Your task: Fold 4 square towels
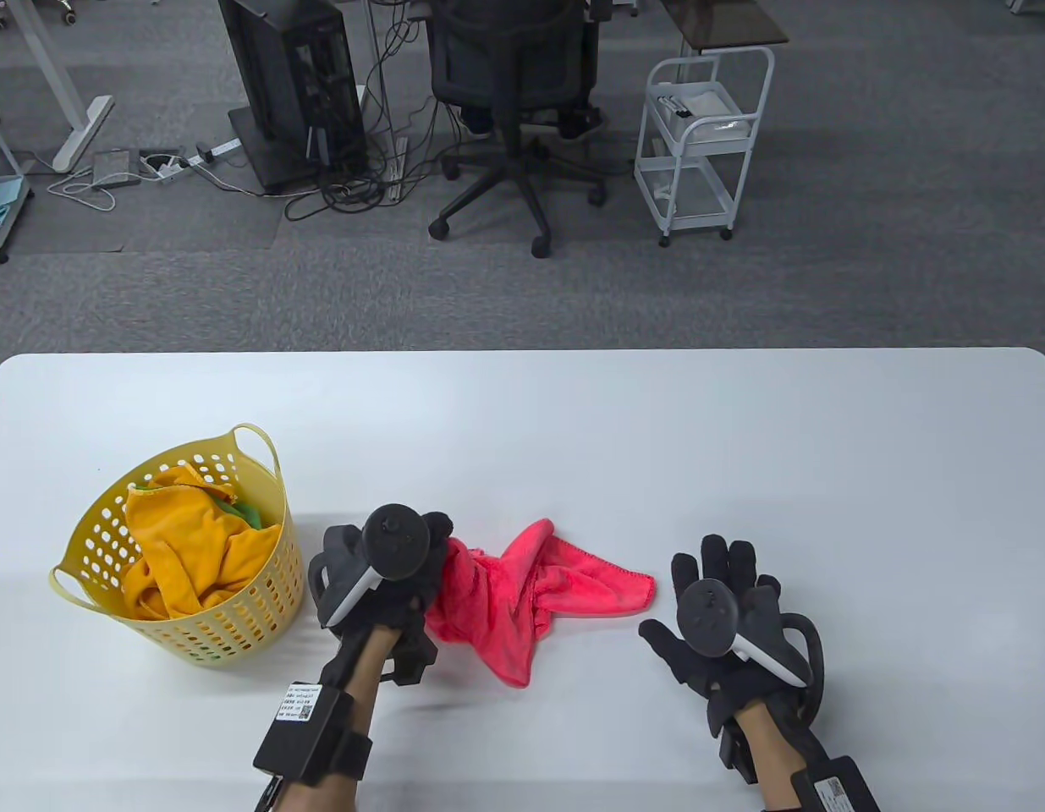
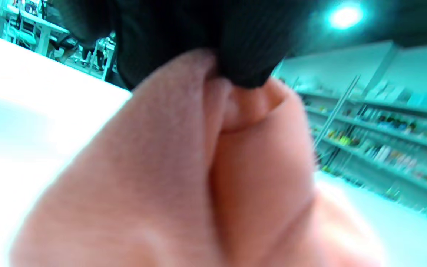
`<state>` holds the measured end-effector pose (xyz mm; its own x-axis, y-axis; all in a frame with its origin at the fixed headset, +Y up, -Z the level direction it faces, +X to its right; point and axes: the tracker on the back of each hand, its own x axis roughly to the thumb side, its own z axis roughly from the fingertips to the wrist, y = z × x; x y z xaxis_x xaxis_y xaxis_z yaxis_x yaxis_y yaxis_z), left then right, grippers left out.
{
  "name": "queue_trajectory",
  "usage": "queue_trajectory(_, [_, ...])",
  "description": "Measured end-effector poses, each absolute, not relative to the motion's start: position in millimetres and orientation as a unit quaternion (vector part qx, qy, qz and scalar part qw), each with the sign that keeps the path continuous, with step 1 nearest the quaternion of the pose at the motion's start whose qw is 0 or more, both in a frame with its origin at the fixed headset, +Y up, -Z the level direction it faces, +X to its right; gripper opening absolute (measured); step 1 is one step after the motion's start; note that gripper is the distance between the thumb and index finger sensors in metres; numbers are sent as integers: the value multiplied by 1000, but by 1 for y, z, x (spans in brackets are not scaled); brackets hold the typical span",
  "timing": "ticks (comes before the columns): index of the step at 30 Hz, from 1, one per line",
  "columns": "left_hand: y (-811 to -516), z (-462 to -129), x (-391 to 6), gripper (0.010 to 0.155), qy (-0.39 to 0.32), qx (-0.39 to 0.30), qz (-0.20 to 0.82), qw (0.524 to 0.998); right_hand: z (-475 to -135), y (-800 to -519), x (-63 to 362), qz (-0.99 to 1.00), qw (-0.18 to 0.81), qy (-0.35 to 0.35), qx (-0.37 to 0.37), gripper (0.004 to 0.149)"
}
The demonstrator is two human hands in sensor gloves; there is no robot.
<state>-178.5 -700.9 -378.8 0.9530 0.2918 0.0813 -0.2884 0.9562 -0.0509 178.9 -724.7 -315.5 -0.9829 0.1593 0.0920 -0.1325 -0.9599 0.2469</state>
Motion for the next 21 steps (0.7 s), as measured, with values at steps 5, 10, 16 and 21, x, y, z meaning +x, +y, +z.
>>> queue_trajectory(5, [-705,-379,-180,44,-51,-62,115,990,-317,-727,178,988,69,128,55,89])
queue_trajectory(10, [-670,-364,-175,62,-93,-19,181,979,-316,-727,178,988,66,130,51,89])
queue_trajectory(16, [-658,-342,-139,45,-192,-23,177,965,-315,-726,179,988,65,130,46,89])
queue_trajectory(21, [-686,-334,-98,42,-202,-120,90,968,-315,-726,179,988,67,129,43,89])
